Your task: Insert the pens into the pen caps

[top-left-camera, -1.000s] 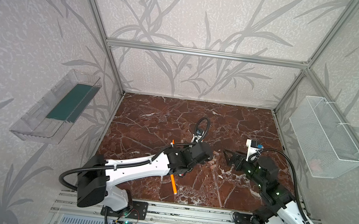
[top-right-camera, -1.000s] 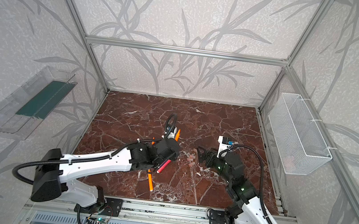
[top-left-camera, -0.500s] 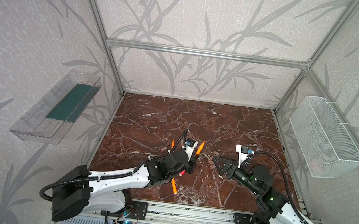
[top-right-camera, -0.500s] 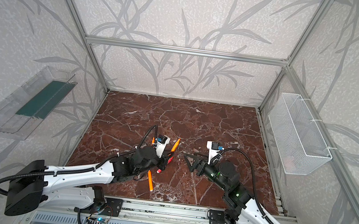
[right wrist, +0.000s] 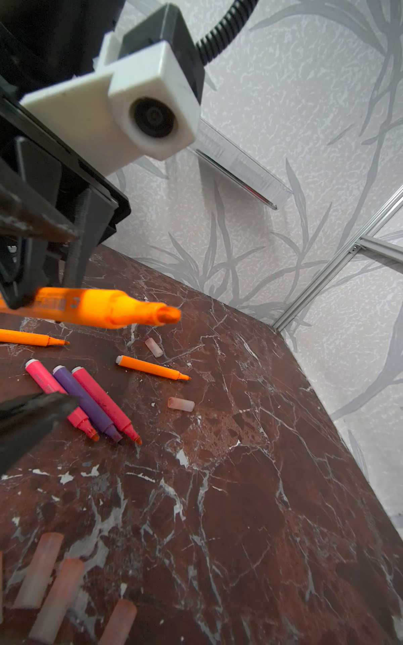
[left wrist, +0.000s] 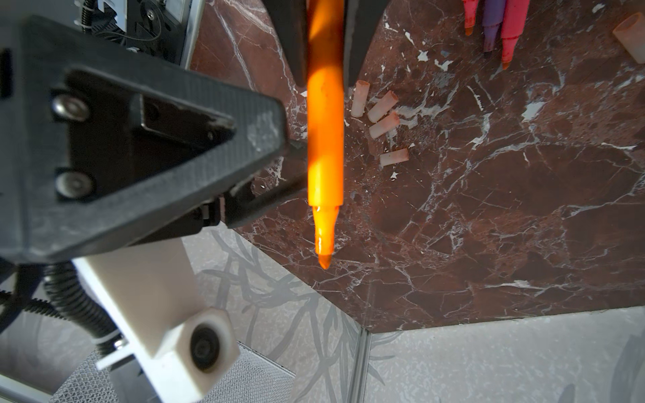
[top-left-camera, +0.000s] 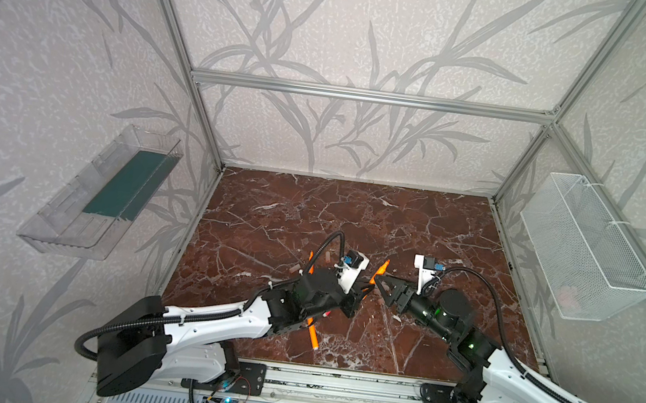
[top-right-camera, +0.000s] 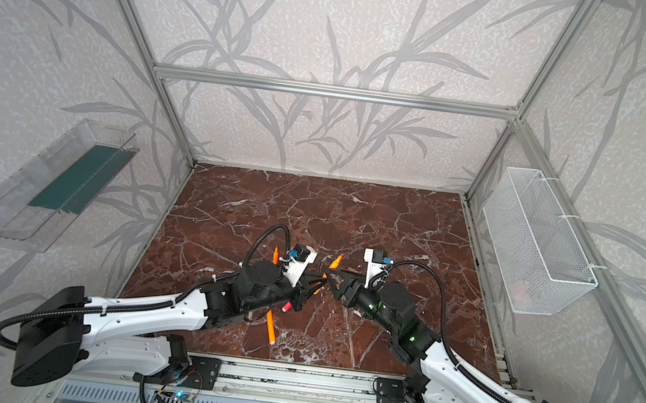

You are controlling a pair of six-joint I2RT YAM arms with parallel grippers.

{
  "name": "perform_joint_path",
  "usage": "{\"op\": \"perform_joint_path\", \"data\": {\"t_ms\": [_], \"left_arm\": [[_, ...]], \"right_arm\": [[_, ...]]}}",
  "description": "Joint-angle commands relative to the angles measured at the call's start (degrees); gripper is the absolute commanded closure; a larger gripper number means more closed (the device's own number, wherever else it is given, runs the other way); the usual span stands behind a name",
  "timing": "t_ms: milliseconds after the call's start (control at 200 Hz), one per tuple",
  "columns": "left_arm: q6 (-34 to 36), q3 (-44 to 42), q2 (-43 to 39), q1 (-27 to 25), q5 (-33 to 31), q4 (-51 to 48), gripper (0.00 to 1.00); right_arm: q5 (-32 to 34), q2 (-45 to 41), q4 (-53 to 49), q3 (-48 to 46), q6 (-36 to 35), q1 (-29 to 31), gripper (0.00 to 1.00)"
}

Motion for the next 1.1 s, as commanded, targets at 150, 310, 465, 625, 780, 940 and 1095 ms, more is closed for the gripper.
{"op": "perform_joint_path", "data": {"t_ms": [150,310,465,625,780,940,1095], "left_arm": [[1.8,1.0,0.9,-0.2,2.5,1.4,1.00],[2.0,1.4,1.6,-0.2,3.3,1.4,1.00],[2.0,2.4,2.5,-0.4,3.8,0.5,1.00],[2.1,2.5,2.8,-0.4,3.6,0.4,1.00],[1.7,2.5,2.9,-0.4,3.1,0.5,0.75],[1.6,2.2,2.8,-0.5,2.7,0.8,0.66],[1.3,2.0,2.5,-0.4,1.9,1.0,0.66]], "right_arm": [[3.0,0.4,2.2,1.8,-0.2,0.5,0.48],[2.8,2.5,2.9,2.5,0.0,0.7,0.56],[2.6,3.5,3.0,3.0,-0.2,0.9,0.72],[2.8,3.2,2.5,3.1,-0.7,1.6,0.88],[4.7,2.8,2.8,3.0,-1.4,3.9,0.94],[6.3,3.5,3.9,3.1,-1.9,6.5,0.95],[7.7,4.3,4.0,3.7,-2.5,8.0,0.95]]}}
